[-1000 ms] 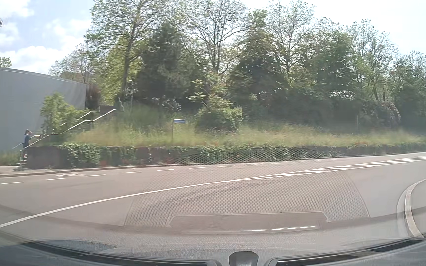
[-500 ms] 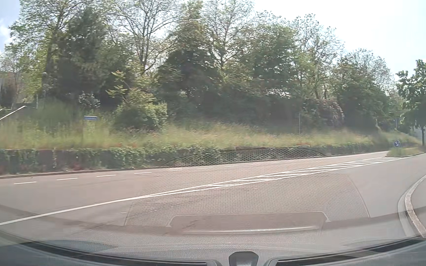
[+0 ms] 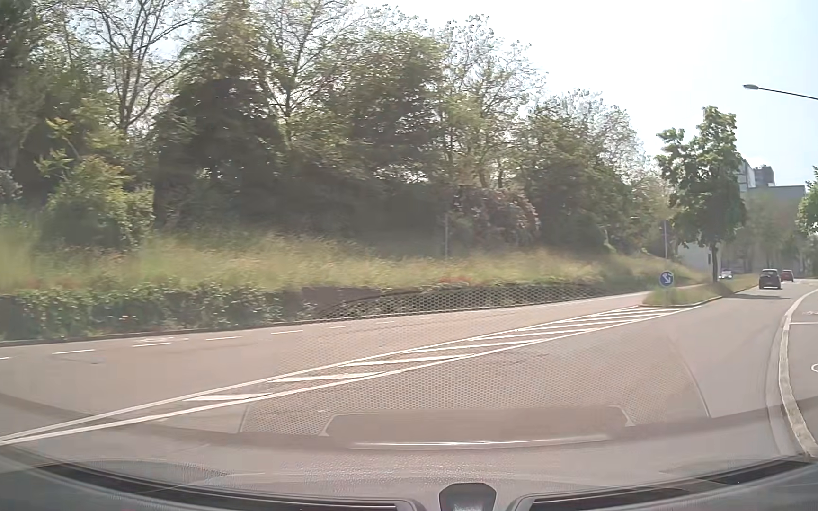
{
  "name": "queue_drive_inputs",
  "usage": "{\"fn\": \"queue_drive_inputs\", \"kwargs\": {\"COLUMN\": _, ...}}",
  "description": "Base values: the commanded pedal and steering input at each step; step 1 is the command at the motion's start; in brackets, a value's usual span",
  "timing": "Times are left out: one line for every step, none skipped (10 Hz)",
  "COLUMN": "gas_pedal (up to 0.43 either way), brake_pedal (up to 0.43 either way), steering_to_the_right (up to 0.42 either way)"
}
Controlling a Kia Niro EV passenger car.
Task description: Follow the waypoints while adhering to traffic rules and regulations
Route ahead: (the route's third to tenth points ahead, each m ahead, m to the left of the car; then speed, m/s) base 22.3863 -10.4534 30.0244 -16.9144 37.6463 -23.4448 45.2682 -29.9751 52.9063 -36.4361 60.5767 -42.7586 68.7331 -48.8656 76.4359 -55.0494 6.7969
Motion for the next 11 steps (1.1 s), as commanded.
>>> {"fn": "queue_drive_inputs", "kwargs": {"gas_pedal": 0.138, "brake_pedal": 0.000, "steering_to_the_right": 0.299}}
{"fn": "queue_drive_inputs", "kwargs": {"gas_pedal": 0.169, "brake_pedal": 0.000, "steering_to_the_right": 0.299}}
{"fn": "queue_drive_inputs", "kwargs": {"gas_pedal": 0.177, "brake_pedal": 0.000, "steering_to_the_right": 0.297}}
{"fn": "queue_drive_inputs", "kwargs": {"gas_pedal": 0.189, "brake_pedal": 0.000, "steering_to_the_right": 0.294}}
{"fn": "queue_drive_inputs", "kwargs": {"gas_pedal": 0.197, "brake_pedal": 0.000, "steering_to_the_right": 0.284}}
{"fn": "queue_drive_inputs", "kwargs": {"gas_pedal": 0.209, "brake_pedal": 0.000, "steering_to_the_right": 0.272}}
{"fn": "queue_drive_inputs", "kwargs": {"gas_pedal": 0.220, "brake_pedal": 0.000, "steering_to_the_right": 0.261}}
{"fn": "queue_drive_inputs", "kwargs": {"gas_pedal": 0.240, "brake_pedal": 0.000, "steering_to_the_right": 0.247}}
{"fn": "queue_drive_inputs", "kwargs": {"gas_pedal": 0.240, "brake_pedal": 0.000, "steering_to_the_right": 0.237}}
{"fn": "queue_drive_inputs", "kwargs": {"gas_pedal": 0.240, "brake_pedal": 0.000, "steering_to_the_right": 0.230}}
{"fn": "queue_drive_inputs", "kwargs": {"gas_pedal": 0.248, "brake_pedal": 0.000, "steering_to_the_right": 0.221}}
